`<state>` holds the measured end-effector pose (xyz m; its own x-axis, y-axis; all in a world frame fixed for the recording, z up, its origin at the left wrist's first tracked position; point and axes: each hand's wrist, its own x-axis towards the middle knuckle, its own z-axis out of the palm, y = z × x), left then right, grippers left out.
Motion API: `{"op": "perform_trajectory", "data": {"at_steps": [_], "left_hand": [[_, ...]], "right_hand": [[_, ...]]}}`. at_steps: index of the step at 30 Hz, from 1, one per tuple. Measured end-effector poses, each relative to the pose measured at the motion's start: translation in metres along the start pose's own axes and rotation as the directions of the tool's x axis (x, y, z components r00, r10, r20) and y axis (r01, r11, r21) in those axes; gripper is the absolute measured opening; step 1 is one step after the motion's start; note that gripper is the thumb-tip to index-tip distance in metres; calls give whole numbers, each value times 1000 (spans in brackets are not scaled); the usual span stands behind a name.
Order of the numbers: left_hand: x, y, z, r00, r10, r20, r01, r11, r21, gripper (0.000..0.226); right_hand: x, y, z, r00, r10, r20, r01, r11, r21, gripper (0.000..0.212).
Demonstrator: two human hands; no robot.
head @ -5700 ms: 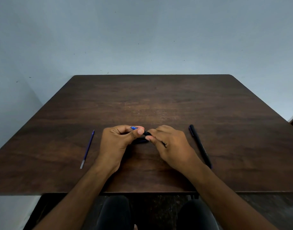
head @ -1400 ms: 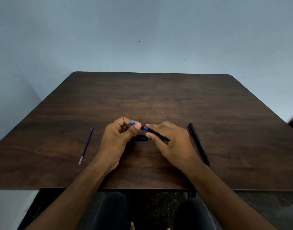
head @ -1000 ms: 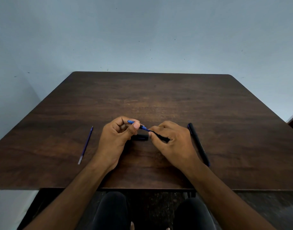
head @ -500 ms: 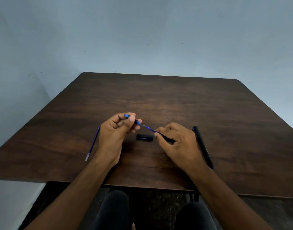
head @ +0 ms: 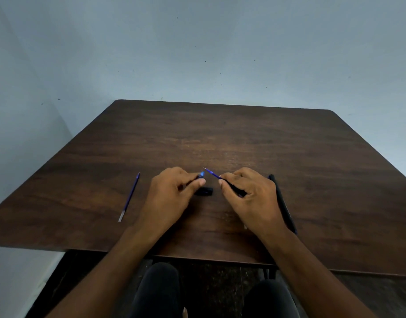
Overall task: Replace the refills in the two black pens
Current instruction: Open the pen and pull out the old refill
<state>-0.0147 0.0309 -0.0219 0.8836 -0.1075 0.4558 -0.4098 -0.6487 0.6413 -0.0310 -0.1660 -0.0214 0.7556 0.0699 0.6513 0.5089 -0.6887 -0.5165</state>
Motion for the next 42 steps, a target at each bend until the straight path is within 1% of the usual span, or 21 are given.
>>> {"op": "perform_trajectory", "data": {"at_steps": [1, 2, 5, 7, 11, 15, 21, 24, 26, 29, 31, 33, 35, 38, 40, 42], "left_hand": [[-2, -1, 0, 996, 67, 51, -73, 990, 123, 22], [-5, -1, 1, 990, 107, 96, -123, 974, 188, 27], [-13, -3, 3, 970, 183, 159, -220, 940, 259, 40], [-15, -4, 4, 960, 201, 196, -252, 924, 288, 44], [-12, -6, 3, 962, 166, 218, -218, 946, 239, 44], [-13, -6, 4, 963, 129, 238, -184, 957, 225, 47], [-12, -6, 4, 964, 110, 243, -168, 958, 231, 45], [-11, -5, 3, 970, 106, 218, -154, 964, 215, 43], [-10, -2, 0, 984, 88, 154, -111, 983, 149, 40], [-7, 2, -4, 1000, 26, -1, -26, 999, -25, 26], [-6, 5, -4, 1000, -20, -19, 17, 992, -124, 19], [-5, 7, -4, 997, -74, 13, 75, 972, -220, 15], [-4, 10, -1, 989, -145, 37, 148, 922, -359, 13], [-4, 16, 3, 969, -239, 67, 237, 810, -537, 10], [-4, 18, 4, 950, -300, 90, 291, 738, -609, 12], [-4, 17, 3, 935, -342, 95, 319, 692, -647, 15]], "right_hand": [[0, 1, 1, 1000, -3, -5, 3, 1000, -5, 14], [1, 1, 1, 1000, -8, -7, 8, 1000, -10, 14], [1, 2, 2, 1000, -24, -7, 24, 1000, -3, 15], [1, 1, 2, 1000, -30, 8, 30, 999, -13, 16], [0, 1, 0, 1000, -22, 18, 23, 999, -29, 16], [0, -1, 0, 999, -21, 33, 23, 999, -42, 16], [0, -2, -1, 998, -8, 62, 11, 999, -40, 17], [0, -3, -2, 997, 2, 82, 1, 999, -44, 19], [1, -4, -2, 996, 7, 86, -4, 1000, -30, 18], [1, -5, -3, 995, -17, 101, 20, 999, -29, 17], [1, -6, -3, 992, -37, 124, 40, 999, -23, 19], [2, -7, -3, 989, -43, 143, 43, 999, 6, 21], [3, -8, -3, 987, -42, 156, 38, 999, 32, 23], [3, -8, -3, 986, -34, 166, 26, 999, 48, 26], [4, -8, -4, 983, -24, 181, 17, 999, 42, 30], [5, -8, -5, 978, -8, 208, 3, 1000, 26, 36]]}}
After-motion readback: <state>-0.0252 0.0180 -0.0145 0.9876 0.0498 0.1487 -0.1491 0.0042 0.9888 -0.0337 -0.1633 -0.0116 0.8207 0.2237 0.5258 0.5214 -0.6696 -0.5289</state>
